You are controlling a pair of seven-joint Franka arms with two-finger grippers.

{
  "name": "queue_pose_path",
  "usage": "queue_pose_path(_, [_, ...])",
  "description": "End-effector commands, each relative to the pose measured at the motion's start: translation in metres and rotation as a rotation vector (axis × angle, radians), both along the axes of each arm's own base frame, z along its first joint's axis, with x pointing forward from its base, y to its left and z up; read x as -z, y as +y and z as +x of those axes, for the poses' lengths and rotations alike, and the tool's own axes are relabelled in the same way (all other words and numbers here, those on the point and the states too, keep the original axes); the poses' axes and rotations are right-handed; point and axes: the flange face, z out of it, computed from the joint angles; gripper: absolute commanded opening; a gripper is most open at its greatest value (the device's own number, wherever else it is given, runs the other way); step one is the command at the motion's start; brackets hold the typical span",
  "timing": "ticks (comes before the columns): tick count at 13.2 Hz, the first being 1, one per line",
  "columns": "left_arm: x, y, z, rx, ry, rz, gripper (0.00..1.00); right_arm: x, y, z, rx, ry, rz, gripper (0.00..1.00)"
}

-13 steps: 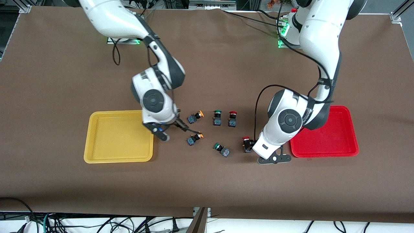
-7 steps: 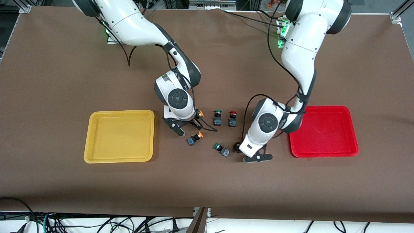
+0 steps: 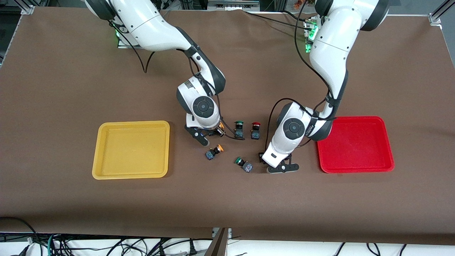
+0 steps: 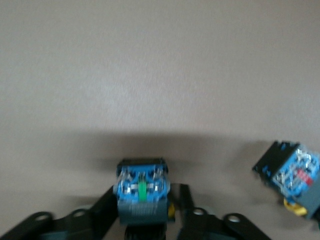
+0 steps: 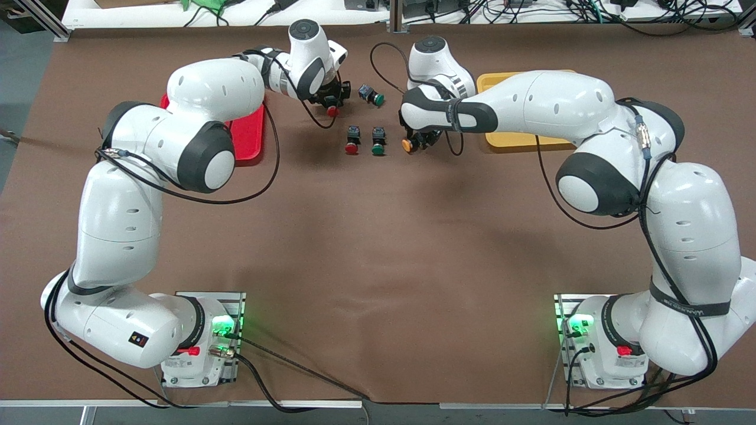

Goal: Place red and yellow buttons in trays
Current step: 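Grasp the orange button with the right gripper while the left gripper grasps red, then place orange in yellow tray while the left gripper places red in red tray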

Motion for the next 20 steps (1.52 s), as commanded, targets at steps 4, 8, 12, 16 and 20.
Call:
queue_pose_path(4, [-0.096,0.062,0.011,0.001,0.061,0.054,0.00,-0.051,-0.058,0.038,-0.119,0.037,0.002,0.00])
queue_pose_path(8, [-0.117,0.224,0.021,0.310,0.278,0.073,0.00,-0.081,-0.228,0.106,-0.385,0.138,0.038,0.00])
queue_pose_path(12, [-0.054,0.303,-0.009,0.397,0.352,0.031,0.00,-0.056,-0.365,0.127,-0.499,0.179,0.068,0.00])
queue_pose_path(16, [-0.066,0.303,-0.012,0.384,0.265,0.042,1.00,-0.018,-0.433,0.119,-0.538,0.216,0.114,0.00])
queue_pose_path(20, [-0.153,0.212,-0.002,0.347,0.220,-0.007,1.00,-0.030,-0.426,0.125,-0.571,0.174,0.127,1.00])
